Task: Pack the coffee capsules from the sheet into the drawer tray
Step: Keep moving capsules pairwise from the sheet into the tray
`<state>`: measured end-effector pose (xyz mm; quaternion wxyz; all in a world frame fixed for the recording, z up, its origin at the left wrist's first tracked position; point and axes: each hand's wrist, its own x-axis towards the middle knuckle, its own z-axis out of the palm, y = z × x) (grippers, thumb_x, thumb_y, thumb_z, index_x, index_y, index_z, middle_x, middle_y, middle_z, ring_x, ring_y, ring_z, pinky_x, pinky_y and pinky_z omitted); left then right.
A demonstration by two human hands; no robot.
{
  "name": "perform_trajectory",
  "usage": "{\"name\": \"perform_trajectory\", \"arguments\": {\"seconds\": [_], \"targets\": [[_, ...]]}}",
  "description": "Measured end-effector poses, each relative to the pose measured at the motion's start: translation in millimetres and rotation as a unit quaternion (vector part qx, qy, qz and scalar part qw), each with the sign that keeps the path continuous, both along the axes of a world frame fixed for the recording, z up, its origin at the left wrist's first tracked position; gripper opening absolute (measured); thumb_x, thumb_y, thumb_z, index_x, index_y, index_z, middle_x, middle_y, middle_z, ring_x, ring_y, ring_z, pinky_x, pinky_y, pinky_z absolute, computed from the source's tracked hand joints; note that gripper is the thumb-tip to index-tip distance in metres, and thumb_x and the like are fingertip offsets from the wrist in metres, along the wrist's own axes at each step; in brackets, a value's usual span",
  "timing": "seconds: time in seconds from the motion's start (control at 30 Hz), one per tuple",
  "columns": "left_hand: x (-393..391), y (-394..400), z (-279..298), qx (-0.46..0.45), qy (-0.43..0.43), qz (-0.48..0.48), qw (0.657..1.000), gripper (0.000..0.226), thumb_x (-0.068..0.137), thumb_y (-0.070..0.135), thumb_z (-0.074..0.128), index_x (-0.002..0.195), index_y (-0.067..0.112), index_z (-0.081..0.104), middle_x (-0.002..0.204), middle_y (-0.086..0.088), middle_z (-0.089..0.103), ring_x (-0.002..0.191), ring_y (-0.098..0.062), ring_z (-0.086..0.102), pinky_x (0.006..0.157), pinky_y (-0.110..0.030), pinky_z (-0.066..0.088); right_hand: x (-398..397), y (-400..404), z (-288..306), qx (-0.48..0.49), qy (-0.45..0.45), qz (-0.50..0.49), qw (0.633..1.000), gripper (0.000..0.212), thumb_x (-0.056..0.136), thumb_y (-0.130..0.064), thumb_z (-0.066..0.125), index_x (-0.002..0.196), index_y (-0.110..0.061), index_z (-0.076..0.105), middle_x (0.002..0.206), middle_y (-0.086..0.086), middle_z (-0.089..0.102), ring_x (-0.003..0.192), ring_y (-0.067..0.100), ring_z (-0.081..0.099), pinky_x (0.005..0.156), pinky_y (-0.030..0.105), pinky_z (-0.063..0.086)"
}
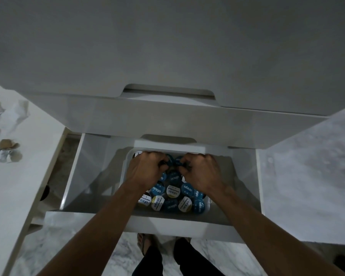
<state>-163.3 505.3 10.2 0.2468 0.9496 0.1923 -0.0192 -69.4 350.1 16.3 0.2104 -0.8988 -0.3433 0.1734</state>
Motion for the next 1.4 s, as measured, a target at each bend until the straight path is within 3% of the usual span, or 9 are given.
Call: {"name": "perform_trajectory", "arguments": {"seconds": [0.13, 0.33, 0.8, 0.93, 1.03, 1.13, 1.27, 1.4], "targets": [[-1, 0, -1, 0.019, 0.016, -0.005, 1.000, 0.018, 0.088, 0.035, 0.067, 0.101, 0.025, 0.073, 0.096, 0.001, 0.075, 0.086, -0.020, 0.069, 0.077, -0.034, 0.056, 2, -4, 0, -0.009, 0.006, -0.005, 1.000, 0.023, 0.088, -0.032, 0.068, 0.109, -0.024, 0.072, 0.100, -0.002, 0.075, 0.094, 0.019, 0.068, 0.092, 0.039, 0.052], [-1, -1, -1, 0.037, 0.026, 0.000, 0.999, 0.017, 0.093, 0.030, 0.057, 0.089, 0.019, 0.069, 0.085, -0.002, 0.073, 0.077, -0.021, 0.067, 0.071, -0.035, 0.055, 4, -2, -2, -0.032, 0.044, -0.047, 0.997, 0.027, 0.087, -0.027, 0.067, 0.114, -0.024, 0.070, 0.108, -0.001, 0.074, 0.099, 0.019, 0.067, 0.095, 0.040, 0.050], [-2, -4, 9, 0.048, -0.006, 0.013, 0.999, 0.018, 0.092, 0.029, 0.057, 0.098, 0.021, 0.072, 0.098, 0.000, 0.074, 0.083, -0.022, 0.069, 0.073, -0.037, 0.056, 1, 7, -3, -0.050, 0.065, -0.054, 0.995, 0.028, 0.088, -0.031, 0.063, 0.115, -0.031, 0.067, 0.103, -0.005, 0.074, 0.099, 0.019, 0.066, 0.100, 0.040, 0.046], [-9, -2, 21, 0.006, -0.033, 0.052, 0.998, 0.014, 0.089, 0.028, 0.065, 0.095, 0.019, 0.072, 0.095, -0.001, 0.073, 0.079, -0.022, 0.069, 0.072, -0.040, 0.058, 3, -1, 6, 0.007, 0.098, -0.059, 0.993, 0.025, 0.088, -0.030, 0.067, 0.113, -0.026, 0.067, 0.104, -0.004, 0.073, 0.092, 0.017, 0.068, 0.087, 0.040, 0.056], [-19, 0, 37, 0.004, -0.041, 0.121, 0.992, 0.018, 0.088, 0.029, 0.069, 0.097, 0.014, 0.072, 0.091, -0.004, 0.074, 0.074, -0.023, 0.069, 0.068, -0.031, 0.055, 1, -11, 16, 0.063, 0.123, -0.072, 0.988, 0.025, 0.087, -0.030, 0.070, 0.112, -0.025, 0.067, 0.107, -0.004, 0.071, 0.091, 0.015, 0.068, 0.077, 0.039, 0.060], [-30, -5, 54, 0.009, -0.073, 0.180, 0.981, 0.017, 0.088, 0.030, 0.070, 0.095, 0.014, 0.073, 0.081, -0.006, 0.075, 0.065, -0.020, 0.070, 0.067, -0.035, 0.059, 0, -21, 25, 0.115, 0.147, -0.081, 0.979, 0.037, 0.084, -0.031, 0.074, 0.119, -0.023, 0.064, 0.111, -0.004, 0.069, 0.092, 0.013, 0.067, 0.081, 0.035, 0.058], [-45, -19, 76, -0.011, -0.119, 0.248, 0.961, 0.030, 0.085, 0.036, 0.073, 0.108, 0.016, 0.073, 0.093, -0.007, 0.077, 0.072, -0.018, 0.073, 0.078, -0.039, 0.060, -4, -34, 39, 0.174, 0.189, -0.095, 0.962, 0.044, 0.082, -0.031, 0.077, 0.123, -0.021, 0.061, 0.110, -0.001, 0.067, 0.090, 0.011, 0.065, 0.078, 0.023, 0.055], [-59, -37, 92, -0.014, -0.155, 0.255, 0.954, 0.030, 0.082, 0.042, 0.075, 0.103, 0.021, 0.074, 0.079, -0.003, 0.077, 0.068, -0.013, 0.073, 0.073, -0.039, 0.061, -11, -54, 58, 0.209, 0.185, -0.091, 0.956, 0.044, 0.083, -0.032, 0.076, 0.122, -0.019, 0.062, 0.105, -0.003, 0.067, 0.089, 0.009, 0.065, 0.074, 0.016, 0.052]]}}
